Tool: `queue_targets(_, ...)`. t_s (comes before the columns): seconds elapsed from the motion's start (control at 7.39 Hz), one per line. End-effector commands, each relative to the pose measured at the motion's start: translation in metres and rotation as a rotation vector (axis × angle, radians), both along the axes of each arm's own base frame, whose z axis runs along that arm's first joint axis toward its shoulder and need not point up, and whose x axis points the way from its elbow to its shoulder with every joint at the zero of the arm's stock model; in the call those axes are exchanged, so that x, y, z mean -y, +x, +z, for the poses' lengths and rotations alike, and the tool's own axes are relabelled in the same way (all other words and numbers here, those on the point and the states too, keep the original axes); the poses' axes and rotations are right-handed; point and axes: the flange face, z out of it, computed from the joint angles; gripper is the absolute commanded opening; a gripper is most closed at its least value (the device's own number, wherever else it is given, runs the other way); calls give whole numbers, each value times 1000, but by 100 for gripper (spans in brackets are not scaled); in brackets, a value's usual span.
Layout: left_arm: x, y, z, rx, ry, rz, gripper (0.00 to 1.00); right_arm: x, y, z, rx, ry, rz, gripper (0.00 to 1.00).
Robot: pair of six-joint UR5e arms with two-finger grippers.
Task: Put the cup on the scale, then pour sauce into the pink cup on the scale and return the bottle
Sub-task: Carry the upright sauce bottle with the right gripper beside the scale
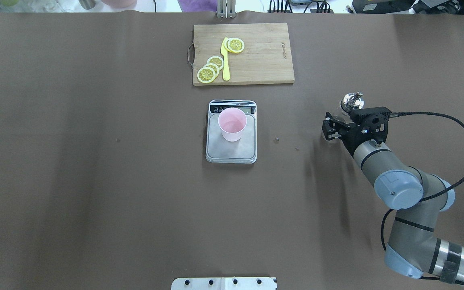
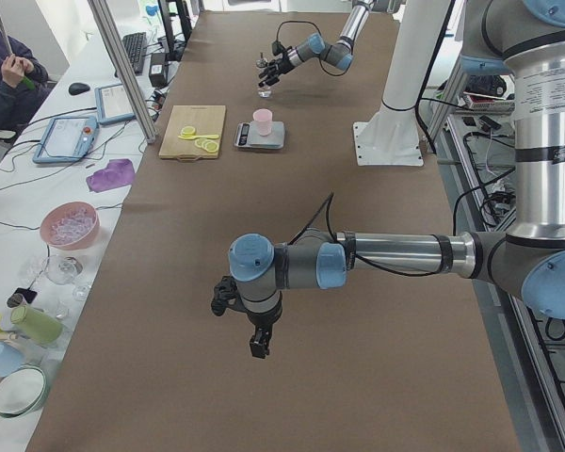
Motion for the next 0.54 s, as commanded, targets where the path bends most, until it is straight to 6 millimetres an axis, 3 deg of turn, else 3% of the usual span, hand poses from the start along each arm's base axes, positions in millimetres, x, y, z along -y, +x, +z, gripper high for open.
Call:
queue_targets(0.0, 0, 0, 0, 0, -1, 0, 99, 0, 0, 2, 2, -4, 3, 0)
queue_targets(0.41, 0, 0, 0, 0, 1, 0, 99, 2, -2, 11, -10, -10, 12, 0)
